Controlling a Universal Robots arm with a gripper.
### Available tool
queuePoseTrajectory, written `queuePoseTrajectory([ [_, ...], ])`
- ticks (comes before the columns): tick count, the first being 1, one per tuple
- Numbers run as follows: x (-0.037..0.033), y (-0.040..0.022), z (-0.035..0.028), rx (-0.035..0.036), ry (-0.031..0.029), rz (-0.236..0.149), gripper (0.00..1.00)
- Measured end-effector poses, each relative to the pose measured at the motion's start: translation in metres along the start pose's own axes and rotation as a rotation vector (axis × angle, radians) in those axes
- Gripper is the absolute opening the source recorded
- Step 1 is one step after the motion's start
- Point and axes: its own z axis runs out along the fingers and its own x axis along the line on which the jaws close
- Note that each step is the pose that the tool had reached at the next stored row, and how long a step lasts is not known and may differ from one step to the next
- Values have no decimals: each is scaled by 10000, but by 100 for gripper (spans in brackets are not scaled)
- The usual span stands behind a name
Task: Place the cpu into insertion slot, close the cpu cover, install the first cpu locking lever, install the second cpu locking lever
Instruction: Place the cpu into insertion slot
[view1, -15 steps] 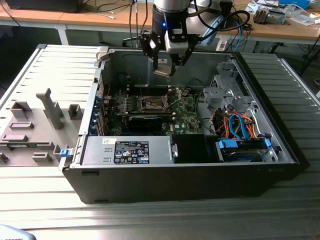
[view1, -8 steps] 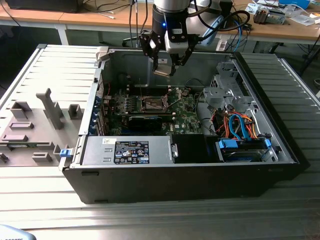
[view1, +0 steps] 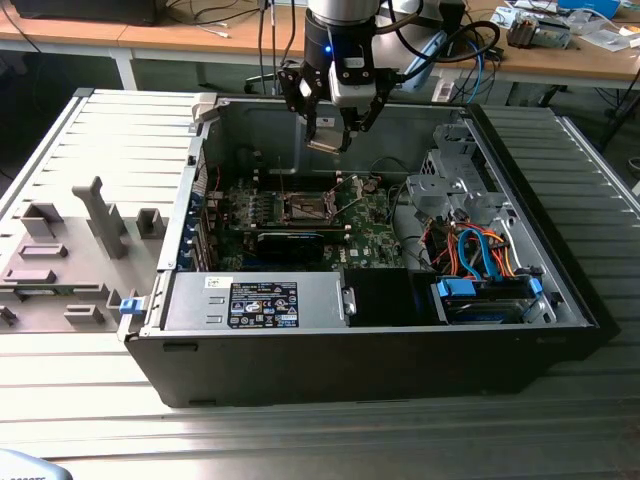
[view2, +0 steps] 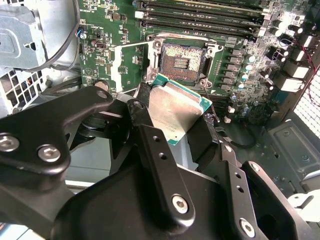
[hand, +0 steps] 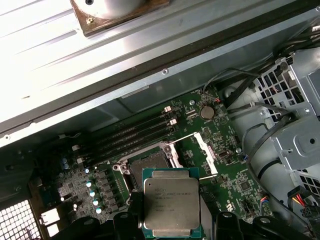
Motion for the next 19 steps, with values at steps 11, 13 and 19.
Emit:
queuePoseTrajectory([
  [11,0,0,0,-1,-6,63,54],
  [13,0,0,0,-2,-7,79,54],
  [19,0,0,1,-3,-11,123,54],
])
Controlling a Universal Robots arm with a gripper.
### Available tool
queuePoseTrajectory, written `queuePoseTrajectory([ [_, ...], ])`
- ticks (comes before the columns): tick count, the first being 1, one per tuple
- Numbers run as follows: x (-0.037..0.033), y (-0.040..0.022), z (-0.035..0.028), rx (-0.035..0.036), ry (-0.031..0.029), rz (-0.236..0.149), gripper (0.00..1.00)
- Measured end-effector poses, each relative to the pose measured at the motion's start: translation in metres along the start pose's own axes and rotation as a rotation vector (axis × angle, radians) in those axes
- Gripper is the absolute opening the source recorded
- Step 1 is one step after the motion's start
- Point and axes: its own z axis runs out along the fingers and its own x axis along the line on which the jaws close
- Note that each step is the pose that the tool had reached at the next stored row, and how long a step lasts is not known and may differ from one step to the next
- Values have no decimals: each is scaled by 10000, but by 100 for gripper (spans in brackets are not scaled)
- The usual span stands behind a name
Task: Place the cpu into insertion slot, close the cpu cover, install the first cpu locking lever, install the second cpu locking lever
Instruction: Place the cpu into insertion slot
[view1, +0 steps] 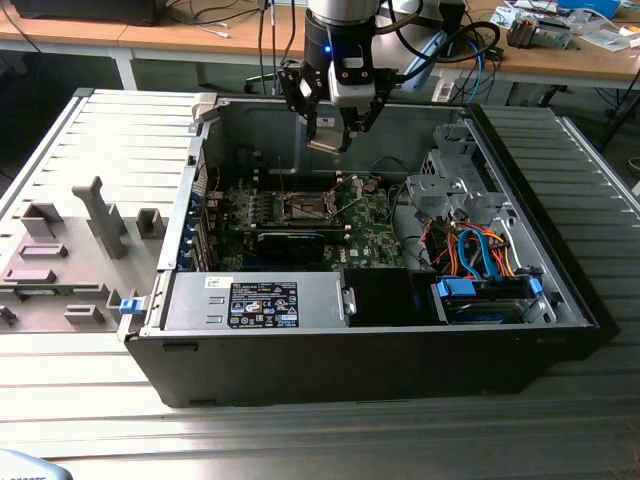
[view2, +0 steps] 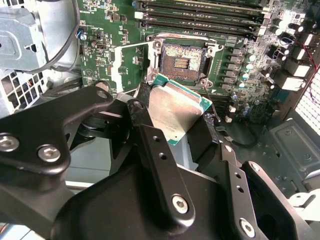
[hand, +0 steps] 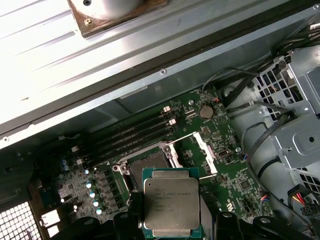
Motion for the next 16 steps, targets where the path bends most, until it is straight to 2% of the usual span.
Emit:
queuePoseTrajectory([
  [16,0,0,0,-2,-12,129,54],
])
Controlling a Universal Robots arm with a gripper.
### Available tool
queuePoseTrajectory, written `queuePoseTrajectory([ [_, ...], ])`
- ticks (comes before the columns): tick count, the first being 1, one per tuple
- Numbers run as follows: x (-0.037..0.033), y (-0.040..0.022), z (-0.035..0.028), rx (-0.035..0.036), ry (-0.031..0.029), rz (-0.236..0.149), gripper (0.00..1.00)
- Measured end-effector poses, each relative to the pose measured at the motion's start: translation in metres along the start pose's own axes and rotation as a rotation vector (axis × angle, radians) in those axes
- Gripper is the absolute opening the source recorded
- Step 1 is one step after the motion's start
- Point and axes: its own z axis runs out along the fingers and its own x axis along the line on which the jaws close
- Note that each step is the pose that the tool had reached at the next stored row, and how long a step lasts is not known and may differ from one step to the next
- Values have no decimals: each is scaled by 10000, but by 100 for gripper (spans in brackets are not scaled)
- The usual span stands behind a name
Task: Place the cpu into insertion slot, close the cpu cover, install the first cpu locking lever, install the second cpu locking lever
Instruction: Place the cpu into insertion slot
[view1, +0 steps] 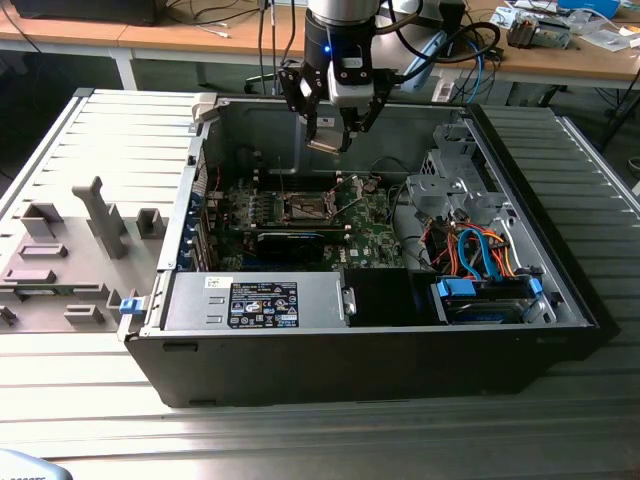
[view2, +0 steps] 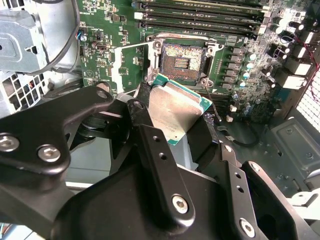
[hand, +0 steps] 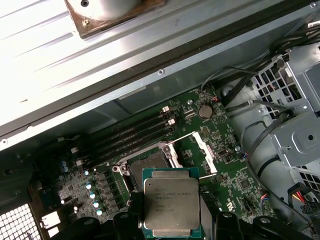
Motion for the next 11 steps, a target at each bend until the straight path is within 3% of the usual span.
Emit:
queuePoseTrajectory([
  [11,0,0,0,-2,-7,77,54],
])
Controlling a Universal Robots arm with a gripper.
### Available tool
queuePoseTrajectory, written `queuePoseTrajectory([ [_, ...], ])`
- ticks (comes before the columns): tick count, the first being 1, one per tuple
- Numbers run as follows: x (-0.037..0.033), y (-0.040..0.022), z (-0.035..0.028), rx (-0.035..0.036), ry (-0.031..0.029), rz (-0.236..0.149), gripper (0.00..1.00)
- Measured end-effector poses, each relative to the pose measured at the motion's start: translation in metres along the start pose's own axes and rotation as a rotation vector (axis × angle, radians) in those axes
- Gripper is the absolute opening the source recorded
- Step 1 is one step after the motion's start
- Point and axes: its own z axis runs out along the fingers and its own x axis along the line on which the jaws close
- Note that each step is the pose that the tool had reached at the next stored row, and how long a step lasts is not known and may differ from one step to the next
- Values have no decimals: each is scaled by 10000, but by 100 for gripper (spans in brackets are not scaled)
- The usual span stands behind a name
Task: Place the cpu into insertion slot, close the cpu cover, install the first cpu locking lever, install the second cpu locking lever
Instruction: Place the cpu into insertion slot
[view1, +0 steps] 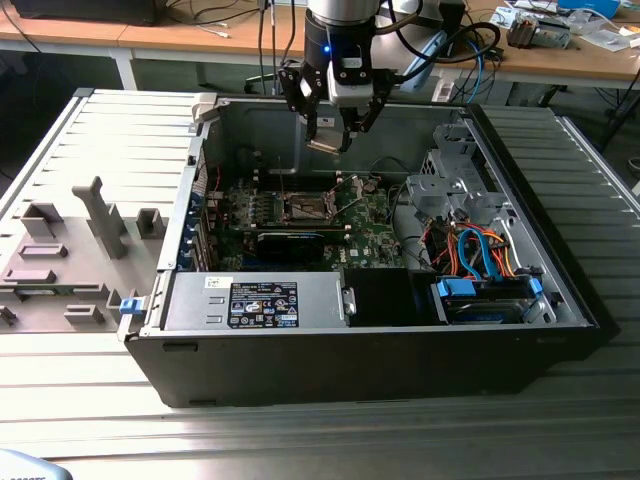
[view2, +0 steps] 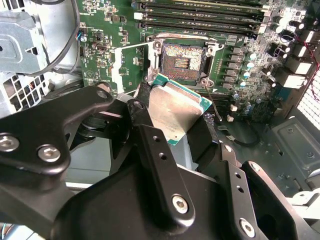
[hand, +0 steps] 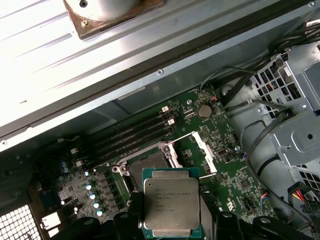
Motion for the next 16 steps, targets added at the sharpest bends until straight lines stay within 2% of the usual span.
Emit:
queuePoseTrajectory([
  [16,0,0,0,-2,-10,108,54],
])
